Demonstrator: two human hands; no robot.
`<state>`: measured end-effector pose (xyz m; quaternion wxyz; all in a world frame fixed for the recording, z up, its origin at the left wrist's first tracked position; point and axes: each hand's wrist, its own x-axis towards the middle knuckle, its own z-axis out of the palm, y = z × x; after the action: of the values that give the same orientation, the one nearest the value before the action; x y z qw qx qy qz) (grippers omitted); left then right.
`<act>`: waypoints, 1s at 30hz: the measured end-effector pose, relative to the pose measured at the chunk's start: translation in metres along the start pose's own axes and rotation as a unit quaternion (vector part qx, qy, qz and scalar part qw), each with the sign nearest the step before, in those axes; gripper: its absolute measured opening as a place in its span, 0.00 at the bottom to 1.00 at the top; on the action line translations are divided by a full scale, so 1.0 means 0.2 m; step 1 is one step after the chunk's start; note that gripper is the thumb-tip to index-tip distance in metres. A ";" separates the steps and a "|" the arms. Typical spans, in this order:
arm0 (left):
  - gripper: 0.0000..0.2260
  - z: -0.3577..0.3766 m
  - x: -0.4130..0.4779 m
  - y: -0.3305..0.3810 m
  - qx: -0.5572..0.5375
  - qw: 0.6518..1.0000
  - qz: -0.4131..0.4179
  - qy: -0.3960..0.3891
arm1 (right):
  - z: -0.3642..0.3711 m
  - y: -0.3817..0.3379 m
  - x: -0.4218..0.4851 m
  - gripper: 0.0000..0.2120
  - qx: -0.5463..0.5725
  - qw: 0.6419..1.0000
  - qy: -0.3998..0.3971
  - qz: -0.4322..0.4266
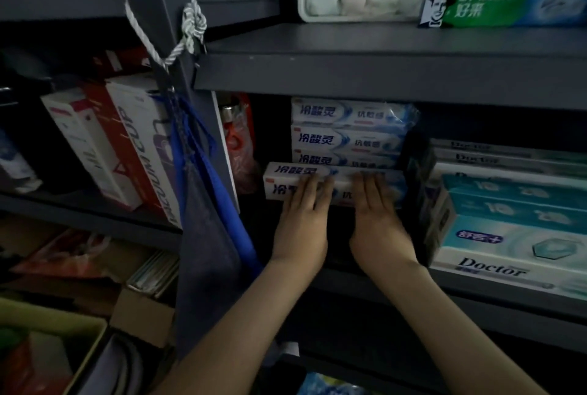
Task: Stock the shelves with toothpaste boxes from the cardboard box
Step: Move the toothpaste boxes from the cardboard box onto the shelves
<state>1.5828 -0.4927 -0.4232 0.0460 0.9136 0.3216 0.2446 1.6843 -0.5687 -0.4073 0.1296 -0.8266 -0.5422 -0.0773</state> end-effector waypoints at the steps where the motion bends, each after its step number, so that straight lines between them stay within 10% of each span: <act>1: 0.35 0.00 0.03 -0.01 -0.009 1.000 -0.002 -0.029 | 0.00 0.00 0.02 0.36 -0.013 1.000 -0.012 -0.001; 8: 0.34 -0.08 0.09 0.12 0.005 0.995 -0.052 -0.079 | -0.03 0.00 -0.01 0.31 0.087 0.996 0.028 0.004; 17: 0.30 -0.05 -0.79 0.83 -0.150 0.982 0.053 -0.106 | -0.32 0.30 -1.30 0.24 0.224 0.972 0.024 0.074; 22: 0.33 0.14 -1.21 1.50 -0.155 0.913 0.188 -0.328 | -0.48 0.67 -2.12 0.22 0.172 0.928 -0.004 0.330; 30: 0.37 0.58 -2.00 2.31 -0.064 0.737 0.427 -0.520 | -0.21 0.85 -3.40 0.25 0.151 0.738 -0.037 0.657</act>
<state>1.6291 -1.0926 -0.5804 0.1548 0.9347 -0.1931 -0.2550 1.5691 -1.2415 -0.5719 0.2512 -0.9493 0.1265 0.1404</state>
